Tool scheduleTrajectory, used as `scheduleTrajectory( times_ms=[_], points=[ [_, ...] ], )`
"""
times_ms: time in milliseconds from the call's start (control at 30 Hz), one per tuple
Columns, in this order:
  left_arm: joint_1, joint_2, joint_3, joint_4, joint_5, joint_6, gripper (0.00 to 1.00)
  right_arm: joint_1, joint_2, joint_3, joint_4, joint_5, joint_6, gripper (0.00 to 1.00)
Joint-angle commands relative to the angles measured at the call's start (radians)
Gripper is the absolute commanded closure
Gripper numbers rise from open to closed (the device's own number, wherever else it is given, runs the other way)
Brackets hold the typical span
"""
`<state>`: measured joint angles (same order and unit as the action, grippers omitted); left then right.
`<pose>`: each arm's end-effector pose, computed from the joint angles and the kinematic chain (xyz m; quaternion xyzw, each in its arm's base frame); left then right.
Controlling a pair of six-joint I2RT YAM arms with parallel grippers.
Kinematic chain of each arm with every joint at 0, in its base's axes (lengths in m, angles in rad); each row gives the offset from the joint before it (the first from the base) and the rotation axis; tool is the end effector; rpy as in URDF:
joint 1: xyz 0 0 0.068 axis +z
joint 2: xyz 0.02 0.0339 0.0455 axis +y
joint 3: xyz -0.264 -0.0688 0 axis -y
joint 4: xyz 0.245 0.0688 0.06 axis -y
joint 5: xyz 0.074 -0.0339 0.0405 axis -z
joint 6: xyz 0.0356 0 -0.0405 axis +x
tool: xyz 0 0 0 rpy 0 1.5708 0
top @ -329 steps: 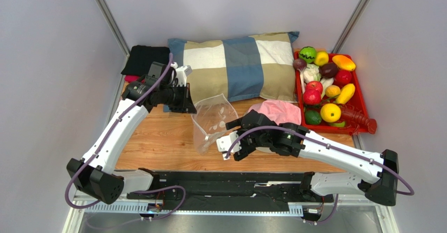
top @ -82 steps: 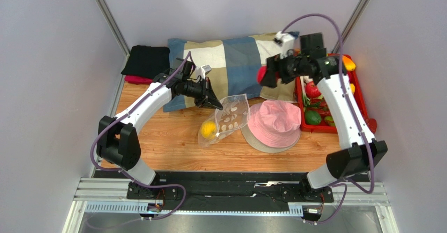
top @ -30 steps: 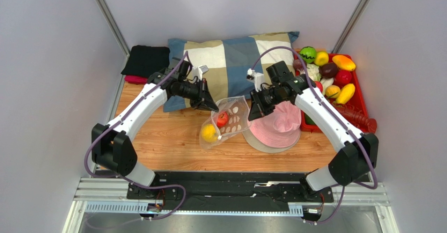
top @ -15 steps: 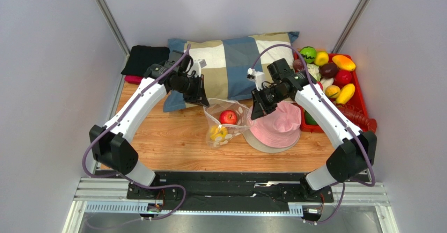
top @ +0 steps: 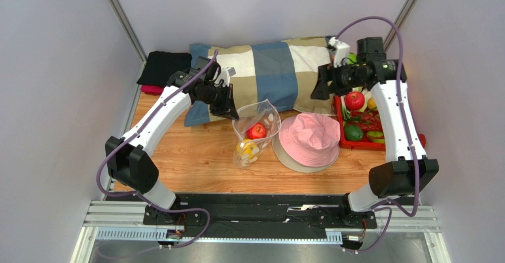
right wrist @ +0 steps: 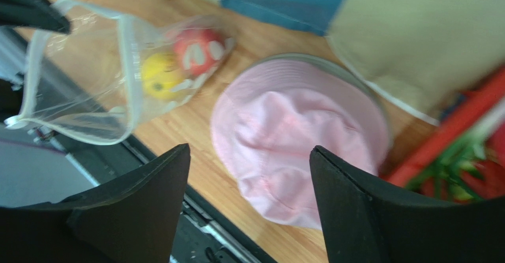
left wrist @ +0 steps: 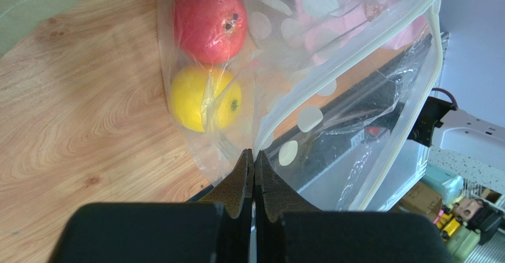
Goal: Place the food in the zip-top bag and seal the zipper
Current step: Pick up the fake fruit from the bin.
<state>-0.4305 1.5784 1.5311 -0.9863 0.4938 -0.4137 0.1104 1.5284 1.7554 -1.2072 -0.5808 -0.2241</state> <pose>0.2869 -0.1503 0.3353 0.0727 0.9343 -0.3204 0.1382 0.2879 0.0516 0.4047 -0.2348 0.8900 0.2577 0.2940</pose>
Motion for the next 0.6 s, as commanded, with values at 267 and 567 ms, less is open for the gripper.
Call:
scheduleTrajectory(
  times_ms=[267, 567],
  points=[
    [-0.001, 0.006, 0.026, 0.041, 0.034, -0.019, 1.0, -0.245, 0.165, 0.044, 0.23, 0.237, -0.057, 0.39],
    [-0.001, -0.006, 0.001, 0.038, 0.029, -0.008, 1.0, -0.281, 0.214, 0.058, 0.045, 0.174, -0.234, 0.32]
  ],
)
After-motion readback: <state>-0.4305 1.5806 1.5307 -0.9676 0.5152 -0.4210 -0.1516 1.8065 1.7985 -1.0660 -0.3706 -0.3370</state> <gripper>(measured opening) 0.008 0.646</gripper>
